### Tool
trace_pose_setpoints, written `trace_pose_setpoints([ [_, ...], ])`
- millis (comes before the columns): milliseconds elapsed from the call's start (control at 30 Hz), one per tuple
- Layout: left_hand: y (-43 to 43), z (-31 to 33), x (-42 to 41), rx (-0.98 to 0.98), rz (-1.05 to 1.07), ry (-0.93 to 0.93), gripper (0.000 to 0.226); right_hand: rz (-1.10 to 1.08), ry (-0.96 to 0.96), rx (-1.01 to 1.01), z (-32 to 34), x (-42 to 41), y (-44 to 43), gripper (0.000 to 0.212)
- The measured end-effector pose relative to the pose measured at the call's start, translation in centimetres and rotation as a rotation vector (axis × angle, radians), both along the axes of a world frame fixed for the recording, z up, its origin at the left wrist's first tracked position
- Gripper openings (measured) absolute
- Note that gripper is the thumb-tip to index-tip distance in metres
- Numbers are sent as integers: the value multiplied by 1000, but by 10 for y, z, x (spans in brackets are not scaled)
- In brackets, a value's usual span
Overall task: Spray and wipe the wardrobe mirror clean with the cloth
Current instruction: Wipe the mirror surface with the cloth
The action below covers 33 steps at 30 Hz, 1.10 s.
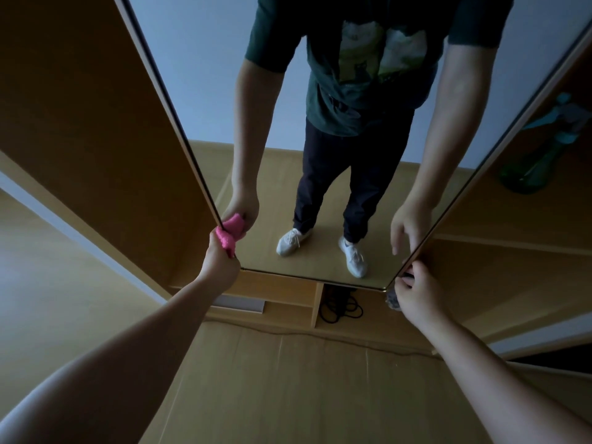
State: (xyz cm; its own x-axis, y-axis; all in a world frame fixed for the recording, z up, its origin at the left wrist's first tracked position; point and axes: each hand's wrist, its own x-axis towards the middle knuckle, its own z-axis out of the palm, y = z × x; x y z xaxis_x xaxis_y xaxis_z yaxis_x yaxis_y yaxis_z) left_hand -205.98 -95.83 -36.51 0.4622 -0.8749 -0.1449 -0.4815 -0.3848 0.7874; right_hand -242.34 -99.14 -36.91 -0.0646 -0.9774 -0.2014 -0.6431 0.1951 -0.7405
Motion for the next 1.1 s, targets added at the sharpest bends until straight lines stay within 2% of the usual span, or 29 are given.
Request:
trace_pose_setpoints([
  [300, 0, -30, -3, 27, 54, -13, 64, 81, 34, -16, -6, -9, -7, 28],
  [467, -2, -50, -5, 1, 97, -23, 59, 117, 50, -24, -12, -13, -11, 31],
  [700, 1, -77, -2, 20, 124, 44, 56, 103, 78, -93, -14, -11, -13, 18],
  [833, 3, -82, -4, -73, 71, 199, 59, 95, 93, -92, -11, -8, -11, 19],
  [900, 7, -83, -8, -55, 57, 264, 62, 92, 91, -81, -9, -6, -10, 21],
  [1100, 8, -96, -20, 87, 201, 464, 37, 105, 138, -144, -8, -4, -8, 15],
])
